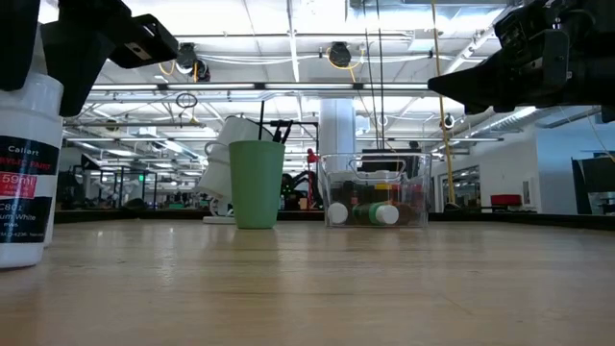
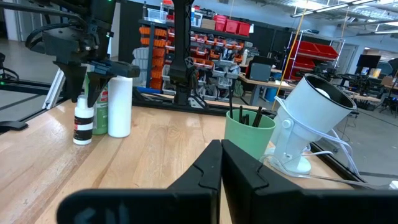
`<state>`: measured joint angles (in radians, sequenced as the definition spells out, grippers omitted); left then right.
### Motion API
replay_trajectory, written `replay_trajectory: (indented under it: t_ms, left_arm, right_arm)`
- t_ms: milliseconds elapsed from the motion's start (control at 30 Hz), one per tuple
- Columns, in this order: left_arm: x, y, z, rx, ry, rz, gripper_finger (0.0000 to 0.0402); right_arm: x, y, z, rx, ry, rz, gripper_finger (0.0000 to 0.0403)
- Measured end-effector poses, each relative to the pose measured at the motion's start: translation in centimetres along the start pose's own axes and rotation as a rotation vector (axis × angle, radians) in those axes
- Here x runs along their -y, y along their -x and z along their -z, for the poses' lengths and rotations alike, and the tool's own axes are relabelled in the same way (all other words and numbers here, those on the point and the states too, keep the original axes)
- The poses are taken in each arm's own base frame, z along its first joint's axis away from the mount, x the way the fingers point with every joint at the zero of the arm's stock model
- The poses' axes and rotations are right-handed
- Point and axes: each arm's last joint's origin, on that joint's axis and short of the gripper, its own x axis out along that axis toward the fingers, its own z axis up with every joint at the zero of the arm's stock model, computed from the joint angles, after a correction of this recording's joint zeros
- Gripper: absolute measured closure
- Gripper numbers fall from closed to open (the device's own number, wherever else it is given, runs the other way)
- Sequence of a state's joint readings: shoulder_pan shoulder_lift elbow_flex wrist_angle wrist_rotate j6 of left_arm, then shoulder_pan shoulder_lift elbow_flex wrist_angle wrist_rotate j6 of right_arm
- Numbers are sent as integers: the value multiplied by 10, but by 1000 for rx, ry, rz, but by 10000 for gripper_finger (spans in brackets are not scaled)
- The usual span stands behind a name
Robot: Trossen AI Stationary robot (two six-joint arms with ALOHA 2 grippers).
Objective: Pick & Place Paint Supplies
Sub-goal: Put the white paint bottle into the transparent bin
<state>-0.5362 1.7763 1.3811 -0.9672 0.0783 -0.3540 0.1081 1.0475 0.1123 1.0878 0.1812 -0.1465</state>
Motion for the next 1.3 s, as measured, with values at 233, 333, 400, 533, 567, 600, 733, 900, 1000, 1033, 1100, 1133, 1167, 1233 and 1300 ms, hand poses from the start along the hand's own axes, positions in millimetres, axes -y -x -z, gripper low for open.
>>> replay_trajectory:
  t_ms: [233, 333, 400, 533, 567, 600, 733, 900, 1000, 1033, 1100, 1133, 1167, 1233, 1300]
  left_arm:
    - [-1, 1, -1, -6, -139, 24, 302]
    - [-5, 13, -8, 4, -168, 26, 302]
    - [-8, 28, -17, 47, -173, 31, 302]
    - [-24, 64, -34, 117, -202, -16, 302]
    - [-31, 75, -37, 129, -204, -33, 302]
    - [-39, 87, -40, 142, -206, -55, 302]
    - [-80, 132, -56, 277, -218, -261, 302]
    - [-148, 182, -75, 547, -61, -416, 301]
    - [-195, 190, -82, 606, 85, -427, 302]
    - [-210, 189, -85, 612, 118, -428, 302]
    - [-239, 179, -93, 602, 161, -413, 302]
    - [-253, 171, -97, 583, 178, -403, 302]
    - [-265, 161, -103, 563, 193, -397, 302]
    - [-288, 141, -115, 526, 218, -394, 302]
    - [-309, 123, -122, 477, 247, -388, 302]
  right_arm:
    - [0, 0, 0, -1, 0, 0, 401]
    - [0, 0, 0, -1, 0, 0, 401]
    - [0, 0, 0, 0, 0, 0, 401]
    - [0, 0, 0, -1, 0, 0, 401]
    - [0, 0, 0, -1, 0, 0, 401]
    - [0, 0, 0, -1, 3, 0, 401]
    - [0, 0, 0, -1, 21, 0, 401]
    - [0, 0, 0, -1, 22, 0, 401]
    - [0, 0, 0, 0, 22, 0, 401]
    - [0, 0, 0, -1, 23, 0, 401]
    - [0, 0, 0, -1, 23, 0, 401]
    - [0, 0, 0, 0, 23, 0, 401]
    - [0, 0, 0, 0, 23, 0, 401]
    - [0, 0, 0, 1, 32, 0, 401]
    - [0, 0, 0, 0, 37, 0, 401]
